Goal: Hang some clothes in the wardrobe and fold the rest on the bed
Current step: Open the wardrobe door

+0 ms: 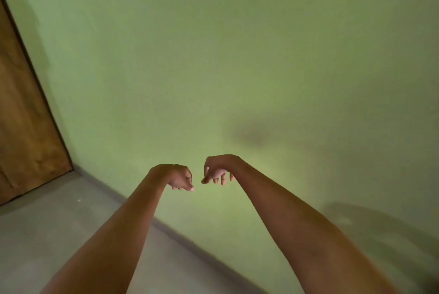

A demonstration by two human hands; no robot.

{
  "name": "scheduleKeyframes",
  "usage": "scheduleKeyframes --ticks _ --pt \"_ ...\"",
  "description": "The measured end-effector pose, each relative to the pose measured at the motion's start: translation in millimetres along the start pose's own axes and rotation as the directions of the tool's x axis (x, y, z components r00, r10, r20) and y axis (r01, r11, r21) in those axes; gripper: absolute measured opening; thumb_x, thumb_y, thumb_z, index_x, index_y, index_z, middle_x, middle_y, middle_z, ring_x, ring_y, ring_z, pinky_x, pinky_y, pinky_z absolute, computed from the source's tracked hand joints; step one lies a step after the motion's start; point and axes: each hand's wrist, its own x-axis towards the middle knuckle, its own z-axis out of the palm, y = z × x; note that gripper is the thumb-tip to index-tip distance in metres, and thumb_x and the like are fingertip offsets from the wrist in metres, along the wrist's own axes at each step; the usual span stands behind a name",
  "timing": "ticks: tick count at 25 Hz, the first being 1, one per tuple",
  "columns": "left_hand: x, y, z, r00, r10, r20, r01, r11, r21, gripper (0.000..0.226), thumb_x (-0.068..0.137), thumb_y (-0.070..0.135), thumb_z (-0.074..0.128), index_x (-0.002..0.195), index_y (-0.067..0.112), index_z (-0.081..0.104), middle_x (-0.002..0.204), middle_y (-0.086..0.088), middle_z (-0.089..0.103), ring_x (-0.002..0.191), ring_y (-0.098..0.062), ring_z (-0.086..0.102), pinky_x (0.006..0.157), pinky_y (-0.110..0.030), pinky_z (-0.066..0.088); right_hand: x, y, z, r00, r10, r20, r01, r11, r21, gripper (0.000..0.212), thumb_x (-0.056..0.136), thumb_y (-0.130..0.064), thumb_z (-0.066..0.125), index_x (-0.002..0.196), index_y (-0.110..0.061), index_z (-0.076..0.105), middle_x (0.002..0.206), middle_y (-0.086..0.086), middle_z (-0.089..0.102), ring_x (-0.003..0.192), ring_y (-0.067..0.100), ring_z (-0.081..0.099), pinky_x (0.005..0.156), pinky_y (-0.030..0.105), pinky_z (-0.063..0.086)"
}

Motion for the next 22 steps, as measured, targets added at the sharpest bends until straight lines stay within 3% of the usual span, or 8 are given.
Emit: scheduleKeyframes --ticks 4,6,10,12,16,22 --pt "74.8 -51.8 -70.4 0.990 -0.091 -0.111 0.082 0.993 -0.090 0.034 0.090 0.044 0.056 0.115 0.022 0.060 0.113 0.002 0.059 0.099 -0.014 0.056 0.089 -0.027 0.041 98.0 -16.3 -84.1 0.993 -0.107 -0.044 0.103 0.991 -0.081 0.043 0.093 -0.031 0.058 0.124 -0.002 0.054 0.104 0.012 0.064 0.084 0.030 0.065 0.055 0.027 0.045" --pt "99.8 -83.8 -88.0 0.980 -0.144 -0.139 0.128 0.985 -0.117 0.033 0.090 0.045 0.055 0.115 0.025 0.060 0.119 0.003 0.055 0.104 -0.015 0.051 0.095 -0.029 0.040 143.6 -34.3 -108.1 0.985 -0.156 -0.072 0.144 0.979 -0.146 0.041 0.091 -0.030 0.060 0.120 -0.001 0.056 0.097 0.011 0.063 0.081 0.030 0.065 0.062 0.026 0.047" --pt "146.6 -159.5 -111.4 0.963 -0.265 -0.056 0.256 0.958 -0.131 0.036 0.091 0.042 0.054 0.119 0.019 0.059 0.119 -0.001 0.058 0.095 -0.014 0.051 0.083 -0.023 0.039 239.5 -81.0 -133.4 0.969 -0.241 0.044 0.245 0.941 -0.234 0.039 0.090 -0.031 0.061 0.118 -0.004 0.057 0.112 0.013 0.067 0.077 0.029 0.063 0.052 0.026 0.043" --pt "170.4 -201.3 -129.1 0.948 -0.317 -0.039 0.308 0.940 -0.149 0.039 0.093 0.040 0.053 0.122 0.014 0.058 0.121 -0.006 0.061 0.090 -0.015 0.054 0.085 -0.026 0.043 288.1 -108.0 -150.2 0.959 -0.274 0.077 0.284 0.932 -0.223 0.040 0.091 -0.032 0.060 0.120 -0.005 0.056 0.115 0.012 0.066 0.083 0.029 0.065 0.052 0.027 0.043" --pt "214.7 -288.1 -173.2 0.922 -0.388 -0.025 0.377 0.908 -0.181 0.040 0.095 0.037 0.052 0.126 0.012 0.055 0.118 -0.008 0.063 0.104 -0.021 0.063 0.092 -0.029 0.045 378.2 -171.1 -194.9 0.928 -0.361 0.090 0.372 0.899 -0.232 0.040 0.093 -0.031 0.058 0.121 -0.004 0.055 0.114 0.012 0.065 0.099 0.030 0.067 0.051 0.026 0.043" --pt "268.2 -453.4 -250.6 0.863 -0.498 -0.085 0.474 0.856 -0.205 0.041 0.094 0.035 0.052 0.125 0.009 0.056 0.121 -0.007 0.061 0.101 -0.020 0.059 0.093 -0.032 0.046 510.0 -292.5 -272.2 0.884 -0.454 0.110 0.467 0.847 -0.255 0.042 0.092 -0.032 0.059 0.122 -0.002 0.055 0.108 0.011 0.064 0.085 0.027 0.064 0.051 0.027 0.043"
